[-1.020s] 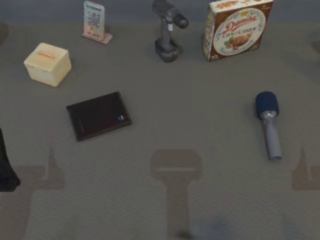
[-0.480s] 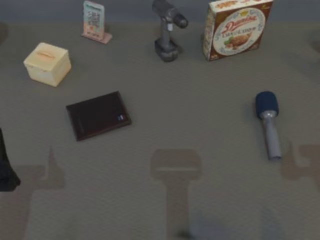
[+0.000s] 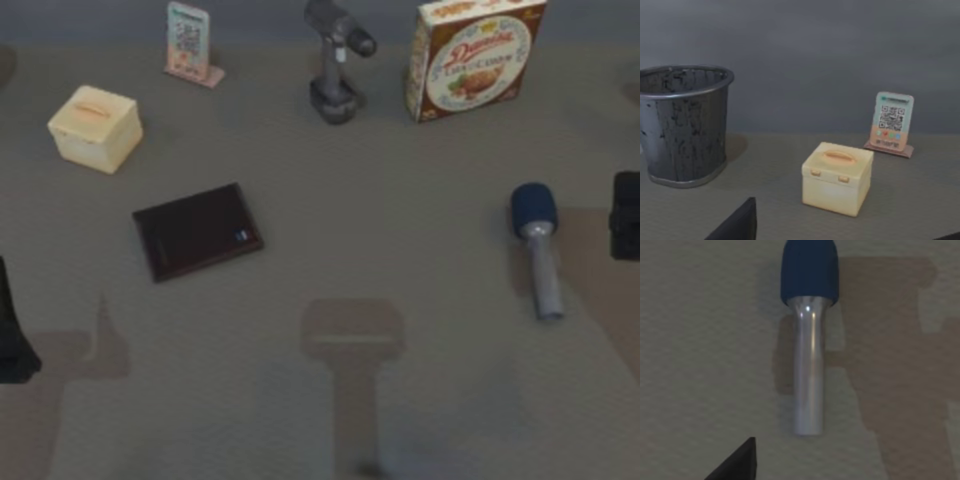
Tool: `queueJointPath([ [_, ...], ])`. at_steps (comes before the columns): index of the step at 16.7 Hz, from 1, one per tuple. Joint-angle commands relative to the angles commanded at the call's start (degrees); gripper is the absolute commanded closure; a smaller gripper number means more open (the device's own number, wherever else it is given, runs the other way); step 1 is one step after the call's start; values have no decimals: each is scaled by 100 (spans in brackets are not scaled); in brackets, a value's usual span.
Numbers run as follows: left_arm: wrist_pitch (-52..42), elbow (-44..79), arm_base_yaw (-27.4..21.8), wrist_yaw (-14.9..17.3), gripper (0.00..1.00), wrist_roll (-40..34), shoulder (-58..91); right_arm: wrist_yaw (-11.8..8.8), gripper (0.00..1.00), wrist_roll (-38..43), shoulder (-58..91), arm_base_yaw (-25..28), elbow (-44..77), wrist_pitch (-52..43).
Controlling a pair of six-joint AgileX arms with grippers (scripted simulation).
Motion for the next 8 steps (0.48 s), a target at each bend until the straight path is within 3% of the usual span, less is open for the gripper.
queueJointPath([
  [8, 0, 0, 0, 0, 0, 0, 0, 68, 0, 632, 3476, 572, 2390, -1712],
])
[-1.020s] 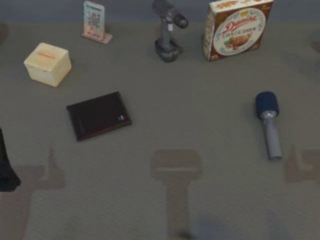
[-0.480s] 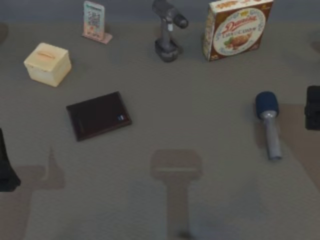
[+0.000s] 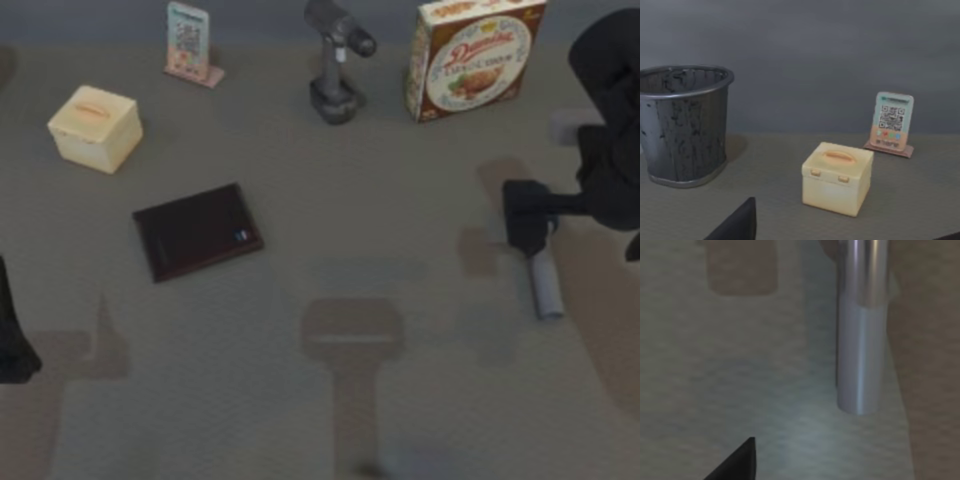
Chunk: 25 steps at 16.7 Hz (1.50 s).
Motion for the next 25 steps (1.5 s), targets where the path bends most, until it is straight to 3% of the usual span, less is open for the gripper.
queueJointPath([
  [10, 0, 0, 0, 0, 0, 0, 0, 2, 0, 74, 489, 57, 249, -136],
  [18, 0, 0, 0, 0, 0, 0, 0, 8, 0, 60, 1493, 40, -506, 1662],
  [23, 0, 0, 0, 0, 0, 0, 0, 8, 0, 60, 1592, 38, -571, 1795],
  [25, 0, 0, 0, 0, 0, 0, 0, 8, 15, 60, 1592, 38, -571, 1795],
])
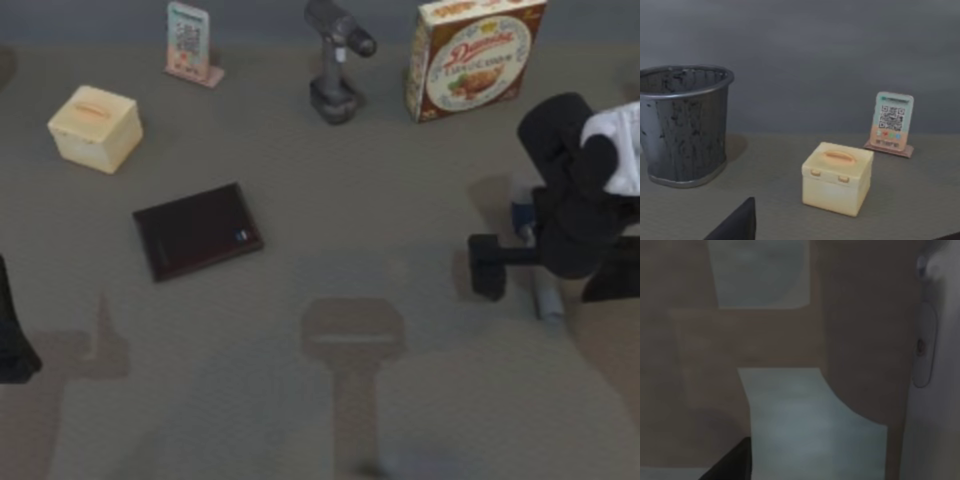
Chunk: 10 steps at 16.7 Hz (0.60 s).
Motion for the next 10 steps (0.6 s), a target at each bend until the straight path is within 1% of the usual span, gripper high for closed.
queueJointPath([
  [10, 0, 0, 0, 0, 0, 0, 0, 0, 90, 0, 0, 0, 0, 0],
])
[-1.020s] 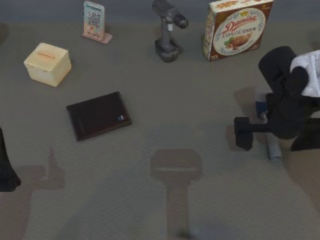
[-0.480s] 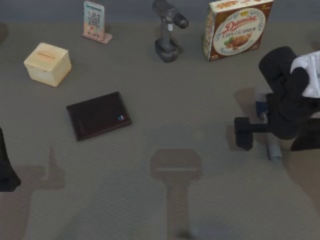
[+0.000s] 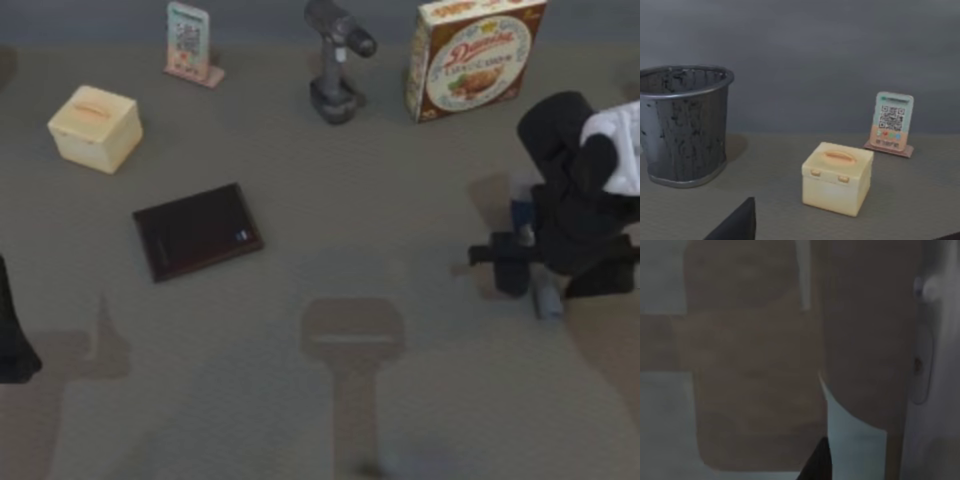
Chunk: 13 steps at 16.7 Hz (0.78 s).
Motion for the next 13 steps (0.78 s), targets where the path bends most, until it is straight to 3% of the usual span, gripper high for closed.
queueJointPath([
  [2, 0, 0, 0, 0, 0, 0, 0, 0, 100, 0, 0, 0, 0, 0],
  [9, 0, 0, 0, 0, 0, 0, 0, 0, 100, 0, 0, 0, 0, 0],
  [10, 0, 0, 0, 0, 0, 0, 0, 85, 100, -56, -238, 2, 105, -99],
  [13, 0, 0, 0, 0, 0, 0, 0, 8, 100, -105, -273, 8, 68, 94],
])
